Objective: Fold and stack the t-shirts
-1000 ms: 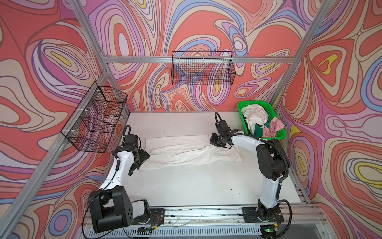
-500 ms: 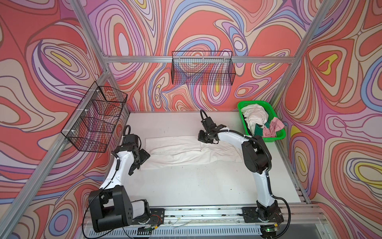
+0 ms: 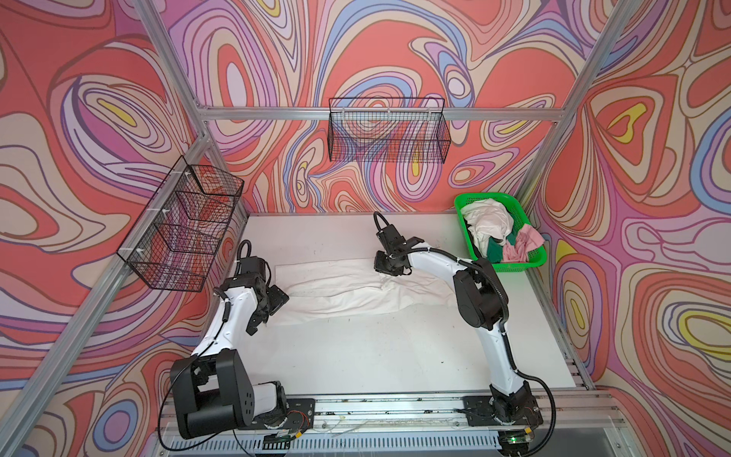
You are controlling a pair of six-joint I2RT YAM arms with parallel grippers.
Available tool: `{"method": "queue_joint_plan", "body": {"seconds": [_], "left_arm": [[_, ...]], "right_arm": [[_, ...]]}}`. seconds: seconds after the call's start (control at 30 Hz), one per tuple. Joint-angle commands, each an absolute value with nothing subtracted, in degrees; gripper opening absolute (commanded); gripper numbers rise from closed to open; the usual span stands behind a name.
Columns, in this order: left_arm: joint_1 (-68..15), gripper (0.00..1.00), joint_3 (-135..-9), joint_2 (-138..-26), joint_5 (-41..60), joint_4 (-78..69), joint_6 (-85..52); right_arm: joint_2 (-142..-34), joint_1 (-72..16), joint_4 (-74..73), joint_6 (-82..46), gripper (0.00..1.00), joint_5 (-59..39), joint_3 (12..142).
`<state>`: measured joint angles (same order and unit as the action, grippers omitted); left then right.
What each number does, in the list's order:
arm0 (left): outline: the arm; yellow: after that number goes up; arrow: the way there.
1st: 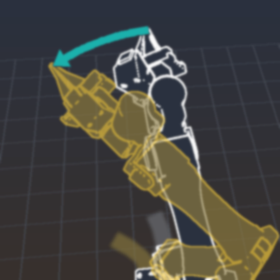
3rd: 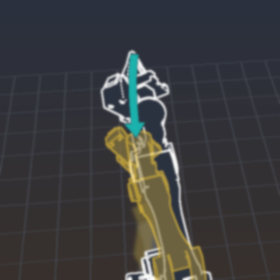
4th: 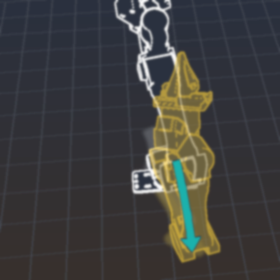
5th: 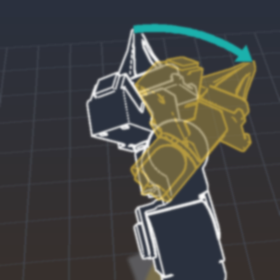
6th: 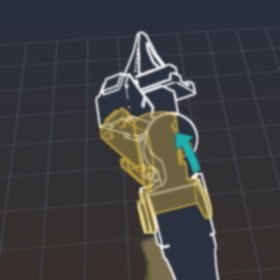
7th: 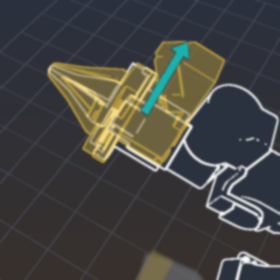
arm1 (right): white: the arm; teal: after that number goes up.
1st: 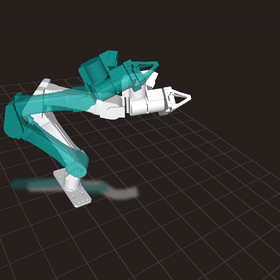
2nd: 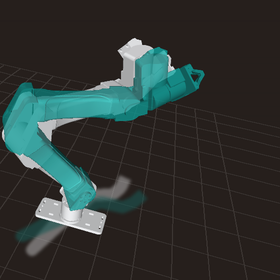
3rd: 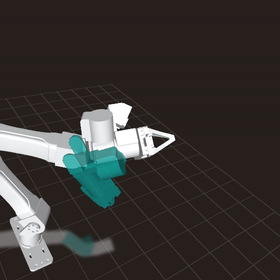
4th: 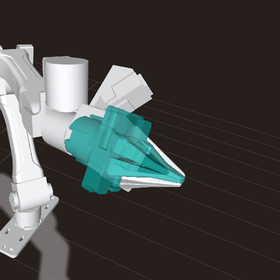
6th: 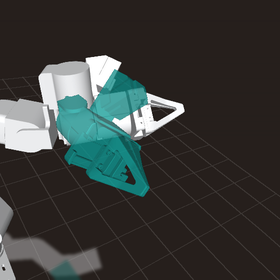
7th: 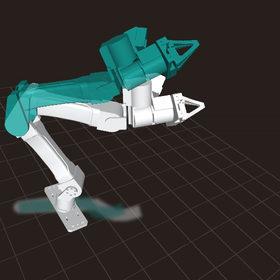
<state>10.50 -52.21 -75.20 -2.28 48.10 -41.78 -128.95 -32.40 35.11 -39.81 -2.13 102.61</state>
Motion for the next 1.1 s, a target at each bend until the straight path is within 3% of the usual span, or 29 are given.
{"method": "queue_joint_plan", "body": {"seconds": [0.0, 0.17, 0.43, 0.7, 1.07], "left_arm": [[10.8, 1.0, -51.3, -75.8, -1.0, 47.7, -41.0], [10.8, 1.0, -51.2, -76.6, 0.6, 47.5, -40.3], [9.7, 1.0, -51.1, -79.5, 2.6, 46.8, -41.4], [7.6, 1.0, -48.8, -81.6, 0.5, 46.3, -45.7], [6.0, 1.0, -46.4, -86.6, -1.0, 43.9, -49.2]], "right_arm": [[-121.0, -30.7, 36.2, -38.2, 0.46, 1.7, 100.5], [-110.7, -25.9, 34.6, -36.3, 0.54, 1.7, 89.9], [-99.6, -20.1, 29.9, -36.0, 0.55, 1.6, 69.9], [-99.4, -16.4, 25.5, -35.6, 0.54, -0.3, 61.2], [-104.5, -12.0, 27.0, -31.5, 0.54, 2.1, 63.0]]}}
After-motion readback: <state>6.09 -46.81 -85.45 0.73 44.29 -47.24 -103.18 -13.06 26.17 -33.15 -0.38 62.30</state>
